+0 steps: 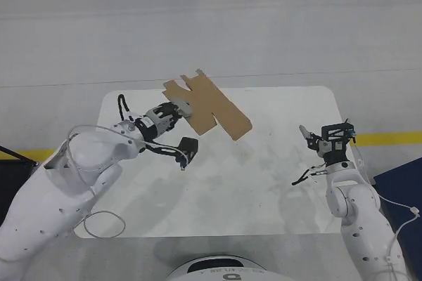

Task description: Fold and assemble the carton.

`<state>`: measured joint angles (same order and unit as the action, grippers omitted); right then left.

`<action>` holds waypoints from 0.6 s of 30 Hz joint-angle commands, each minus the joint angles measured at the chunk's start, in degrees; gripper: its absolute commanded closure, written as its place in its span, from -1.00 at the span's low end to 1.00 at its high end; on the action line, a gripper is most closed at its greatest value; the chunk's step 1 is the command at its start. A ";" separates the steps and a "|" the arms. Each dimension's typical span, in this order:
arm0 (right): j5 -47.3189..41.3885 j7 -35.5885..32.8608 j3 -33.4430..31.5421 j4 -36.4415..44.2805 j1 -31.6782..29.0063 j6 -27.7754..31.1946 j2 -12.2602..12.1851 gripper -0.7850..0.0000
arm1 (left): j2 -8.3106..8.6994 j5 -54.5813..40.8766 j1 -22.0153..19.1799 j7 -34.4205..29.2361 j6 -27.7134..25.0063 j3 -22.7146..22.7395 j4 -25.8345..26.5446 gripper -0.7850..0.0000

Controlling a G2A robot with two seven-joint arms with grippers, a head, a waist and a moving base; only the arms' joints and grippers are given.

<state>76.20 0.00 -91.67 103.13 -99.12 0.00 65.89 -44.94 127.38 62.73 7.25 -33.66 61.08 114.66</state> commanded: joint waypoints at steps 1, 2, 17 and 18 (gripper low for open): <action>0.00 0.00 0.00 0.00 0.00 0.00 0.00 -1.00 | -0.61 -24.46 0.73 0.88 -2.06 0.77 -7.42 1.00; 0.00 0.00 0.00 0.00 0.00 0.00 0.00 -1.00 | -1.01 -30.99 0.78 2.38 -1.94 1.05 -9.66 1.00; 0.00 0.00 0.00 0.00 0.00 0.00 0.00 -1.00 | -5.89 -91.16 0.84 3.52 -8.57 -6.07 -21.03 1.00; 0.00 0.00 0.00 0.00 0.00 0.00 0.00 -1.00 | -5.89 -91.16 0.84 3.52 -8.57 -6.07 -21.03 1.00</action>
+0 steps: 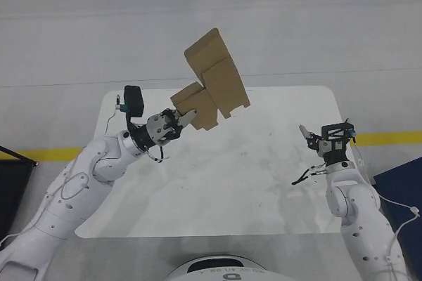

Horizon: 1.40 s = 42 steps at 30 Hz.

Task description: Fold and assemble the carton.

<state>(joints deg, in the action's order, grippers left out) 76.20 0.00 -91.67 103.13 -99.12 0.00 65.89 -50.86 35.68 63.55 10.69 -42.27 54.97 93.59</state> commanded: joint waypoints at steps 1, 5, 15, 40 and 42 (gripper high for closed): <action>0.00 0.00 0.00 0.00 0.00 0.00 0.00 -1.00 | 0.02 0.54 0.02 0.08 0.04 0.04 0.04 1.00; 0.00 0.00 0.00 0.00 0.00 0.00 0.00 -1.00 | 0.02 0.54 0.02 0.08 0.04 0.04 0.04 1.00; -19.17 1.70 2.14 0.50 1.01 7.86 0.84 -1.00 | -2.43 -24.53 3.88 1.01 -5.95 -5.91 -5.96 1.00; -85.09 -29.15 13.57 -9.17 15.40 30.43 2.67 0.00 | -6.22 -50.72 1.81 -20.57 -13.08 -11.29 -15.91 1.00; -85.43 -30.43 13.73 -8.77 15.60 31.30 2.60 0.00 | -6.68 -51.12 1.75 -20.62 -12.47 -11.57 -15.73 1.00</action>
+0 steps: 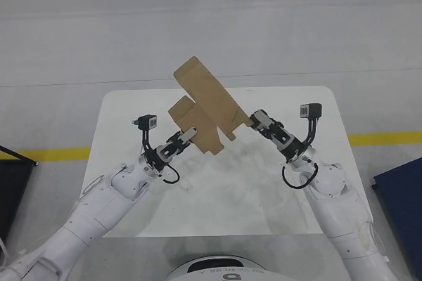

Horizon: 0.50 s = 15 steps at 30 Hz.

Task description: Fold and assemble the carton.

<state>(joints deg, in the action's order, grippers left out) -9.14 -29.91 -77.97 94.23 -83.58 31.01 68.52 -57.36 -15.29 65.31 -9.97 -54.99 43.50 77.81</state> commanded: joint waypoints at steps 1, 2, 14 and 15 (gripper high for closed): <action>-0.05 -1.08 0.05 0.28 0.09 0.56 -0.07 -0.05 | -0.39 -0.26 -0.04 0.09 0.60 -0.16 -0.01 1.00; -0.05 -1.59 0.07 0.45 0.11 0.78 -0.12 -0.07 | -0.59 -0.21 -0.04 0.17 0.85 -0.16 -0.09 1.00; 0.44 -4.89 1.09 0.68 0.41 0.70 -0.42 0.09 | -2.19 0.09 1.08 -0.86 2.37 0.55 0.30 1.00; 0.31 -5.04 1.34 0.55 0.55 0.58 -0.41 0.18 | -2.29 -0.01 1.15 -1.05 2.34 0.67 0.33 1.00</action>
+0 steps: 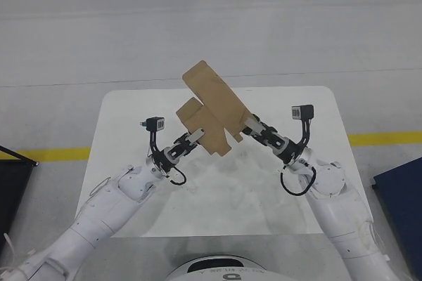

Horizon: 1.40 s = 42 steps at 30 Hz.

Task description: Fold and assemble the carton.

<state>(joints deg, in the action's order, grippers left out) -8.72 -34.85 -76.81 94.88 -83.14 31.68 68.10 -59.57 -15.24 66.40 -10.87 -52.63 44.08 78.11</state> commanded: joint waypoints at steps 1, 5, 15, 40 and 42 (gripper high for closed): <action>-0.16 -0.14 0.37 -0.28 0.29 -0.21 0.02 0.40 | -0.17 -0.15 0.14 -0.38 0.03 0.20 0.02 1.00; -0.27 0.04 0.81 -0.80 0.85 -0.37 0.04 1.00 | -0.46 -0.52 0.43 -1.24 0.01 0.90 -0.03 1.00; 0.42 0.74 0.33 -0.54 0.73 0.24 -0.18 1.00 | -0.66 -3.20 1.98 -4.17 -5.08 3.49 -0.53 -1.00; 0.38 -10.78 -1.36 2.27 -0.67 1.31 -2.01 1.00 | -2.26 -33.56 5.96 -28.29 -5.37 8.02 -1.89 -0.40; 1.21 -10.47 -1.39 2.45 -0.78 0.92 -2.10 1.00 | -2.48 -34.52 5.68 -29.78 -5.37 8.03 -2.54 -0.30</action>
<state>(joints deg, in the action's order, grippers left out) -7.82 -45.44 -78.18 97.26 -83.88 32.73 66.03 -61.96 -49.39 72.19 -40.05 -58.00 52.07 75.88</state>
